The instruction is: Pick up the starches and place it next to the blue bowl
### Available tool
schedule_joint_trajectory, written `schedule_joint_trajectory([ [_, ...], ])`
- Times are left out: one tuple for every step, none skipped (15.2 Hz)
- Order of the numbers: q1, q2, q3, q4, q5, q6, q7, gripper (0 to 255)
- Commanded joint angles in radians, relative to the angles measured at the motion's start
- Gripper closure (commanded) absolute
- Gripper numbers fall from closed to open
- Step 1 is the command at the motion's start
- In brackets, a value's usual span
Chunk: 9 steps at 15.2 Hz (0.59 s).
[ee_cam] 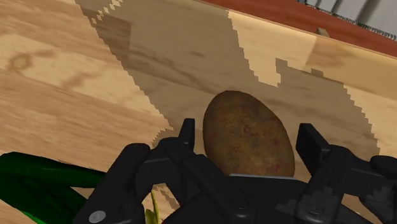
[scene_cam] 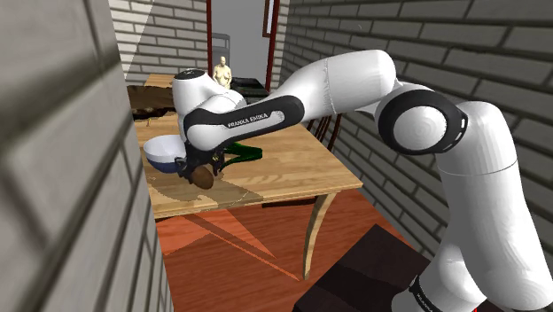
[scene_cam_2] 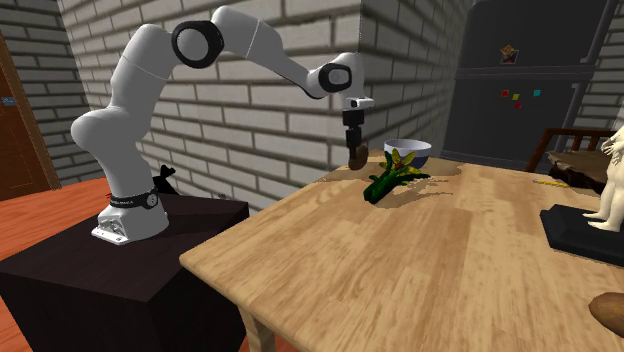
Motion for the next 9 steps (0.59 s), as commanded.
schedule_joint_trajectory([
  [0.000, 0.002, 0.001, -0.008, 0.001, 0.002, 0.000, 0],
  [0.001, 0.003, 0.001, -0.006, 0.001, 0.001, 0.001, 0],
  [0.001, 0.003, 0.001, -0.004, 0.001, 0.000, 0.000, 0],
  [0.001, 0.003, 0.001, -0.004, 0.001, 0.000, 0.000, 0],
  [0.001, 0.004, 0.001, 0.000, 0.001, -0.004, 0.000, 0],
  [0.003, -0.008, 0.003, 0.013, 0.004, -0.030, -0.003, 0],
  [0.006, -0.020, 0.005, 0.028, 0.007, -0.056, -0.005, 0],
  [0.008, -0.030, 0.007, 0.045, 0.010, -0.083, -0.007, 0],
  [0.011, -0.037, 0.008, 0.060, 0.012, -0.105, -0.009, 0],
])
